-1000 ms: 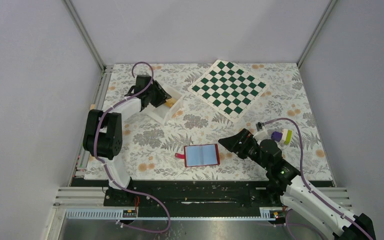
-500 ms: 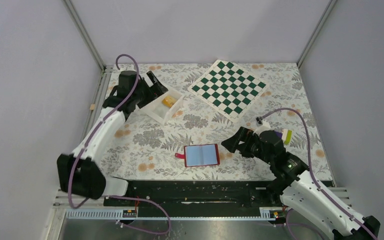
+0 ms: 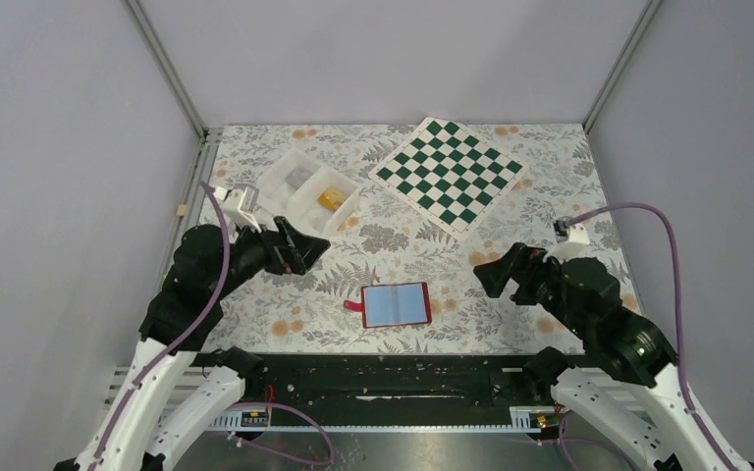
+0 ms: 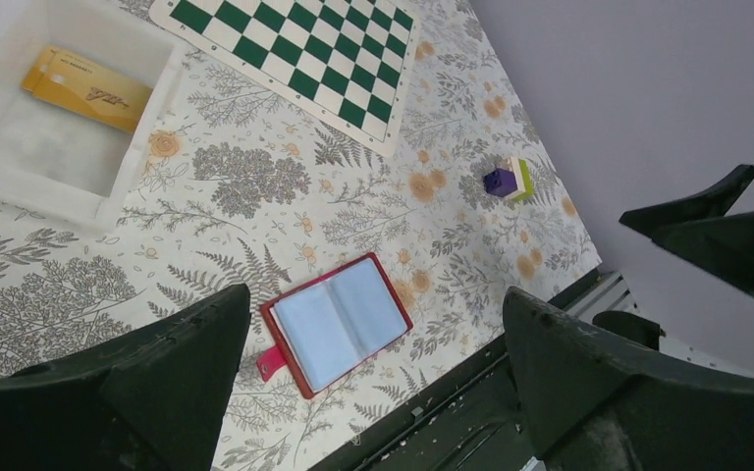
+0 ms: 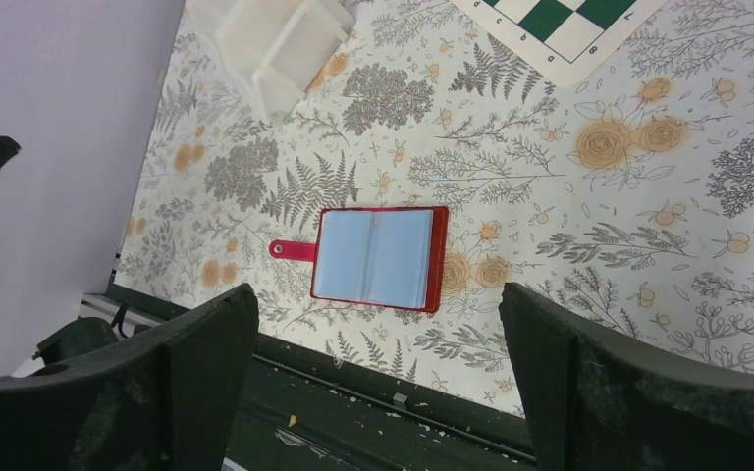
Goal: Take the credit cards out of the card holder
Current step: Reset both arms
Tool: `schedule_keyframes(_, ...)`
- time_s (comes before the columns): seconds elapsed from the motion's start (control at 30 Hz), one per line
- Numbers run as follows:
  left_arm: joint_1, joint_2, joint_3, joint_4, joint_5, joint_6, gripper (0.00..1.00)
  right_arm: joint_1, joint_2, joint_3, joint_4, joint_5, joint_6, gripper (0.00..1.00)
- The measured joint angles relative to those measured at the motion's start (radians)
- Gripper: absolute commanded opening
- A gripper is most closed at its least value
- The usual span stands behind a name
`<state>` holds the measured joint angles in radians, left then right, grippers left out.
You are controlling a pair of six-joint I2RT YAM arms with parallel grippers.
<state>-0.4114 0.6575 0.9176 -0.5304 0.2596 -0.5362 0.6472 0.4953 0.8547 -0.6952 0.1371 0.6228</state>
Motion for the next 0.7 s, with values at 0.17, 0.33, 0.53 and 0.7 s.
schedule_keyframes(0.17, 0.0, -0.063, -0.047, -0.003, 0.03, 0.012, 0.99, 0.0, -0.062, 0.033, -0.038, 0.012, -0.012, 1.0)
schedule_keyframes(0.33, 0.0, -0.069, -0.076, 0.002, 0.084, 0.004, 0.99, 0.0, -0.105, 0.034, -0.064, 0.027, -0.012, 1.0)
schedule_keyframes(0.53, 0.0, -0.084, -0.09, 0.013, 0.123, -0.011, 0.99, 0.0, -0.13, 0.046, -0.076, 0.031, -0.011, 1.0)
schedule_keyframes(0.7, 0.0, -0.084, -0.09, 0.018, 0.138, -0.015, 0.99, 0.0, -0.135, 0.048, -0.08, 0.031, -0.009, 1.0)
